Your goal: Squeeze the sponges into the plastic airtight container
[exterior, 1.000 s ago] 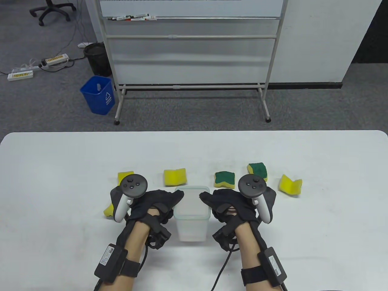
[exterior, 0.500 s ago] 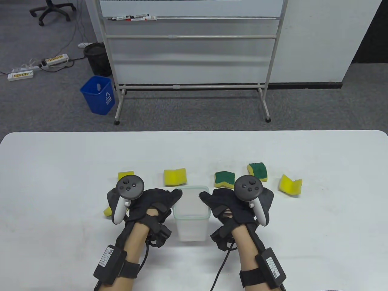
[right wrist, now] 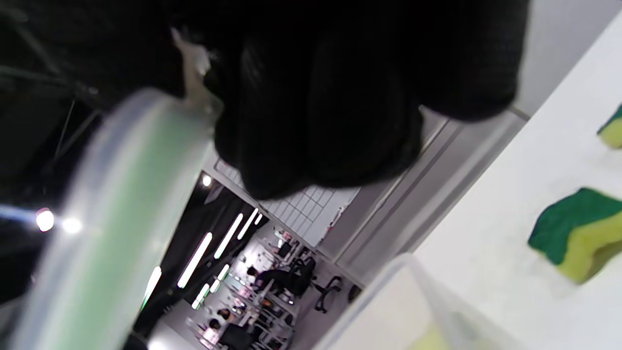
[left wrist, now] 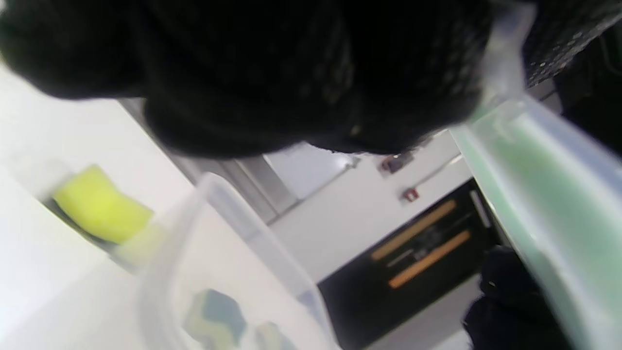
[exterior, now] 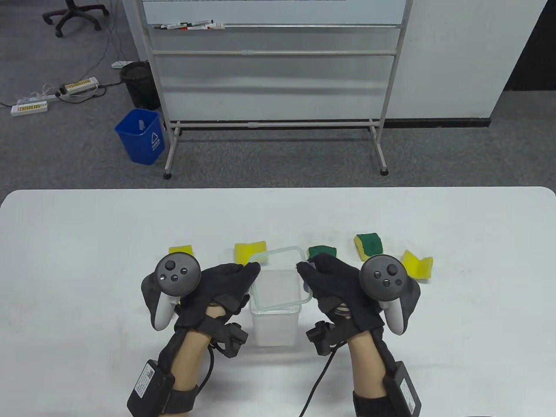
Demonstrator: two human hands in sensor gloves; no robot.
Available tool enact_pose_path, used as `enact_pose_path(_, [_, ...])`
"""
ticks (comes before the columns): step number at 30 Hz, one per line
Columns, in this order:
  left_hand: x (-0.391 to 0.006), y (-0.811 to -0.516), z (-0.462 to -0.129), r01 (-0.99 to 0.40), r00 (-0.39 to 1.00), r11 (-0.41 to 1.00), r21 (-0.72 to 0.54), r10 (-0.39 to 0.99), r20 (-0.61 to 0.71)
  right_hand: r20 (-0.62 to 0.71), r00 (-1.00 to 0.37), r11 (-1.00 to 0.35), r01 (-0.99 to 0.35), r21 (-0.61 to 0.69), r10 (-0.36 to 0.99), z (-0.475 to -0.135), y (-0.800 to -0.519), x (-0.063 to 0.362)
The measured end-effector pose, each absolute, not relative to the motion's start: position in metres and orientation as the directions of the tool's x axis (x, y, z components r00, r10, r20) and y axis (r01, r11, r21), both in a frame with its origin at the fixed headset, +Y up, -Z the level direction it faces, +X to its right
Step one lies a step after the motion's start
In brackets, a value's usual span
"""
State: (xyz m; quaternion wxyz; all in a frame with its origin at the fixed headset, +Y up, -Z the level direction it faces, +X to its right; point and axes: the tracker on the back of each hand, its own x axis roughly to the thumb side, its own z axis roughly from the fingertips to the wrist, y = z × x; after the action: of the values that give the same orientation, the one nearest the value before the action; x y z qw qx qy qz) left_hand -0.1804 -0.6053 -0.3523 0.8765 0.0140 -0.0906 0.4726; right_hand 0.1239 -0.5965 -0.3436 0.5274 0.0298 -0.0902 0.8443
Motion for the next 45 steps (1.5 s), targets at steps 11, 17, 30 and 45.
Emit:
enact_pose_path(11, [-0.247, -0.620, -0.353, -0.642, 0.763, 0.741, 0.197, 0.641, 0.077, -0.169, -0.336, -0.363, -0.916, -0.170, 0.927, -0.365, -0.654, 0.225])
enact_pose_path(17, [-0.275, -0.674, -0.358, -0.360, 0.924, 0.908, 0.214, 0.379, -0.055, -0.379, -0.548, -0.622, -0.776, -0.100, 0.745, -0.366, -0.720, 0.240])
enact_pose_path(30, [-0.282, -0.727, -0.372, -0.026, 0.990, 0.995, -0.096, 0.012, -0.139, -0.458, -0.797, -0.891, -0.454, 0.023, 0.394, -0.371, -0.756, 0.209])
enact_pose_path(45, [-0.291, -0.748, -0.381, 0.025, 0.985, 0.987, -0.158, -0.051, -0.165, -0.464, -0.882, -0.962, -0.195, 0.191, 0.086, -0.371, -0.750, 0.194])
